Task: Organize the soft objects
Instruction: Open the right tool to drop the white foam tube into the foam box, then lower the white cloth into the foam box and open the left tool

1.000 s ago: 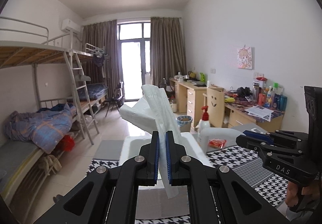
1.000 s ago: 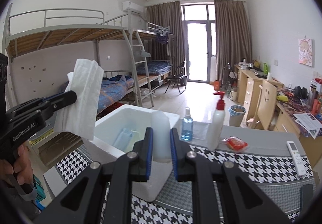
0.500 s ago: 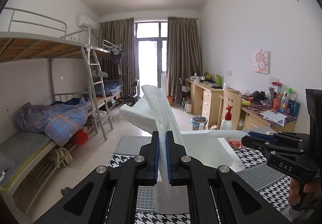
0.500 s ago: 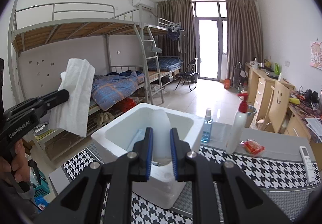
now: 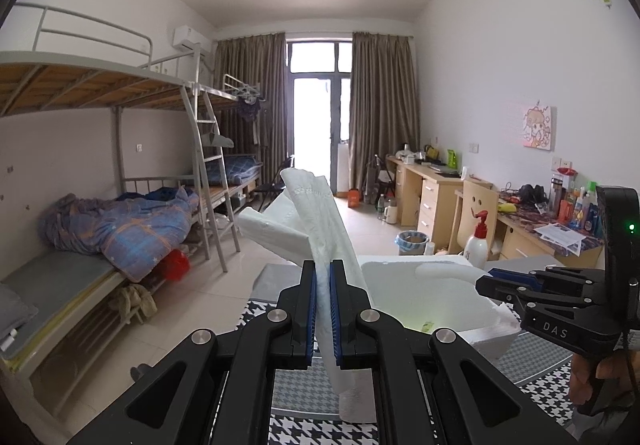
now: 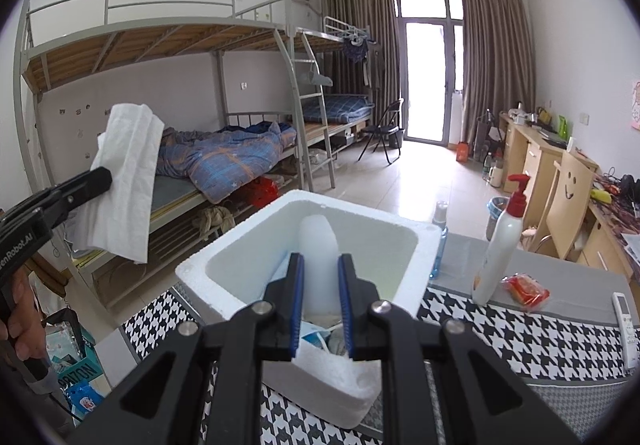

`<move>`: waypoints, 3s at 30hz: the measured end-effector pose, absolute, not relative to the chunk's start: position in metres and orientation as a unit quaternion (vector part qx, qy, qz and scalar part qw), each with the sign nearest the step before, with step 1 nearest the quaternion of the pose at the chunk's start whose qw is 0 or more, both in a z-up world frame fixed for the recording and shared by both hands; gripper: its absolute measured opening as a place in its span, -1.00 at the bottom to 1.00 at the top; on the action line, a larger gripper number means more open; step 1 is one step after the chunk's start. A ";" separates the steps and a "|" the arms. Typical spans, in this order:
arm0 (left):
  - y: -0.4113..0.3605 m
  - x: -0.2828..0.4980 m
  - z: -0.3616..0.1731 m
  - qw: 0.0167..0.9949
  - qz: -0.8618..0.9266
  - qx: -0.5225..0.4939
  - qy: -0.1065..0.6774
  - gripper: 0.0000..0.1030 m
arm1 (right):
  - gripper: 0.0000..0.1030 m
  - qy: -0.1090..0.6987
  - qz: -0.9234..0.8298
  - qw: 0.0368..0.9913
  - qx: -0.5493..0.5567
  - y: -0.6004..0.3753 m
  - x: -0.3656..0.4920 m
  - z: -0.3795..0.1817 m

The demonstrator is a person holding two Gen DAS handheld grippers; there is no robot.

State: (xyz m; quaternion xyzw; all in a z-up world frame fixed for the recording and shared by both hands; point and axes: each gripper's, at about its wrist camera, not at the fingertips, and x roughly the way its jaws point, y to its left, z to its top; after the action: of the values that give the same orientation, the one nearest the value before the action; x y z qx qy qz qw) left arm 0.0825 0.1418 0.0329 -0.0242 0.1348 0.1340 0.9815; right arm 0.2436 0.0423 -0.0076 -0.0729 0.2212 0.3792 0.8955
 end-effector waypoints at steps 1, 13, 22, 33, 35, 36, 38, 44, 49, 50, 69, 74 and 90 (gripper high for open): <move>0.144 0.083 0.032 0.981 0.136 -0.025 0.135 -0.86 | -0.61 0.224 0.378 0.895 -0.075 0.046 0.245 -0.009; 0.153 0.091 0.027 0.980 0.137 -0.032 0.141 -0.87 | -0.46 0.246 0.375 0.890 -0.084 0.059 0.253 -0.016; 0.154 0.093 0.028 0.980 0.136 -0.037 0.144 -0.86 | 0.59 0.238 0.385 0.888 -0.086 0.061 0.247 -0.014; 0.150 0.095 0.030 0.981 0.135 -0.033 0.138 -0.86 | 0.85 0.231 0.372 0.895 -0.079 0.047 0.245 -0.013; 0.149 0.096 0.031 0.981 0.134 -0.029 0.138 -0.86 | 0.86 0.229 0.369 0.897 -0.081 0.045 0.244 -0.013; 0.148 0.096 0.031 0.981 0.132 -0.027 0.137 -0.86 | 0.86 0.229 0.367 0.898 -0.081 0.042 0.243 -0.013; 0.146 0.097 0.034 0.982 0.130 -0.025 0.134 -0.86 | 0.86 0.228 0.365 0.899 -0.080 0.040 0.244 -0.013; 0.135 0.099 0.038 0.984 0.119 -0.019 0.130 -0.86 | 0.86 0.226 0.355 0.904 -0.073 0.025 0.244 -0.013; 0.125 0.105 0.039 0.986 0.103 -0.013 0.132 -0.86 | 0.87 0.221 0.343 0.910 -0.075 0.014 0.240 -0.012; 0.123 0.106 0.039 0.986 0.100 -0.013 0.132 -0.86 | 0.87 0.219 0.340 0.912 -0.075 0.012 0.240 -0.012; 0.098 0.140 0.031 0.984 0.056 -0.017 0.166 -0.86 | 0.88 0.214 0.298 0.928 -0.060 -0.030 0.238 -0.013; 0.095 0.152 0.027 0.982 0.048 -0.021 0.180 -0.86 | 0.88 0.215 0.290 0.931 -0.054 -0.042 0.241 -0.016; 0.089 0.181 0.002 0.969 0.053 -0.016 0.240 -0.77 | 0.88 0.221 0.268 0.937 -0.034 -0.068 0.249 -0.019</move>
State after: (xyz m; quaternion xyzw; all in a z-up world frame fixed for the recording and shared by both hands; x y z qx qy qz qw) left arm 0.1807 0.0895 0.0024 -0.0156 0.2398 0.0533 0.9692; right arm 0.2491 -0.0681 -0.0188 -0.0344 0.2209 0.2680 0.9371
